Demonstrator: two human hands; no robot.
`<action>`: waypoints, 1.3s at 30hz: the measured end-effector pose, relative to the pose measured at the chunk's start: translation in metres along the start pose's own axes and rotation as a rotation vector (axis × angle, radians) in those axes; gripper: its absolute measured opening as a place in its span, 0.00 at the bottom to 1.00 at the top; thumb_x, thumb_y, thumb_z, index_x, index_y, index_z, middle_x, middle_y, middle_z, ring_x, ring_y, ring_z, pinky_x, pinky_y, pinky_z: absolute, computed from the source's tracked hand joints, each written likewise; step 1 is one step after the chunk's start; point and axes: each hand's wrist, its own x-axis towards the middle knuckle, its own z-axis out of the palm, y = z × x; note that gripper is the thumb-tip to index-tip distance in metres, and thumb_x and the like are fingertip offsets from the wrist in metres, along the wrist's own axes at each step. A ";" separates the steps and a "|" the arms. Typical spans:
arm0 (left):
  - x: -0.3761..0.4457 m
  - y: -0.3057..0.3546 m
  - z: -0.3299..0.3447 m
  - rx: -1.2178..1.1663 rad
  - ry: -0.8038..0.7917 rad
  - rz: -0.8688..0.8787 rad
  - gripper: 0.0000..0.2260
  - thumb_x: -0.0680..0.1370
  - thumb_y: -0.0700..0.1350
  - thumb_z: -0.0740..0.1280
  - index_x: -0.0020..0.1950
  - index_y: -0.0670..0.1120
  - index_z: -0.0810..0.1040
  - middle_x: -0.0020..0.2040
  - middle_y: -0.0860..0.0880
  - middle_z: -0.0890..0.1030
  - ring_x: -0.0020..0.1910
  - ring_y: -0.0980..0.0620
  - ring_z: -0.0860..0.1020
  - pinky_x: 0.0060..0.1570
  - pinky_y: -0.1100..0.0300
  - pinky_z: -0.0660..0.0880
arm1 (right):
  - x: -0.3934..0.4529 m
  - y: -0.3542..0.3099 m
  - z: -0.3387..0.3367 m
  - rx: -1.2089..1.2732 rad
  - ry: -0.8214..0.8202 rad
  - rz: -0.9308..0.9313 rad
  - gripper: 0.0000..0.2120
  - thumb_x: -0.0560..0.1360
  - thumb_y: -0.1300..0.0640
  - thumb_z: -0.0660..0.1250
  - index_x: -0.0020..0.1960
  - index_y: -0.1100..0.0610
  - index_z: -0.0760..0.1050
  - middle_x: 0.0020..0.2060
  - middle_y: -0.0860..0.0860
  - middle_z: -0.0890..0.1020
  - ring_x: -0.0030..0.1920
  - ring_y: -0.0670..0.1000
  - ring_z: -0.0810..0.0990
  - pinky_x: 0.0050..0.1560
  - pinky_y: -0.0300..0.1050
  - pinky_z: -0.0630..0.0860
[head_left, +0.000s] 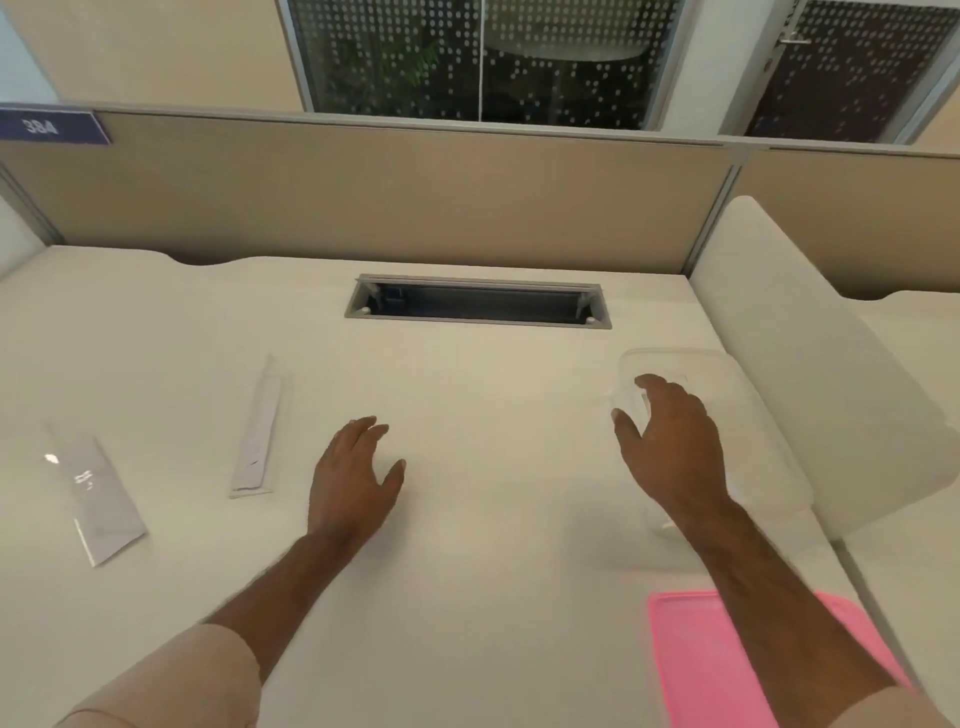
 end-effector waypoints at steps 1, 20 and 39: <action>0.003 -0.008 -0.010 -0.005 0.056 -0.027 0.19 0.75 0.46 0.73 0.66 0.44 0.78 0.69 0.47 0.77 0.70 0.45 0.72 0.67 0.48 0.71 | -0.001 -0.013 0.006 0.044 -0.026 -0.046 0.21 0.76 0.52 0.68 0.66 0.59 0.72 0.61 0.57 0.80 0.61 0.60 0.76 0.61 0.54 0.72; 0.012 -0.113 -0.064 -0.162 0.033 -0.638 0.11 0.78 0.50 0.63 0.40 0.48 0.81 0.34 0.52 0.82 0.38 0.46 0.80 0.40 0.54 0.77 | -0.022 -0.181 0.136 0.275 -0.518 -0.330 0.21 0.77 0.47 0.65 0.68 0.50 0.71 0.66 0.44 0.75 0.66 0.47 0.72 0.65 0.43 0.68; -0.022 -0.115 -0.105 -0.308 0.011 -0.076 0.05 0.75 0.41 0.75 0.44 0.52 0.85 0.40 0.63 0.81 0.48 0.59 0.77 0.44 0.70 0.69 | -0.033 -0.165 0.114 0.780 -0.395 -0.122 0.23 0.76 0.57 0.69 0.67 0.38 0.71 0.53 0.39 0.78 0.47 0.41 0.79 0.43 0.29 0.74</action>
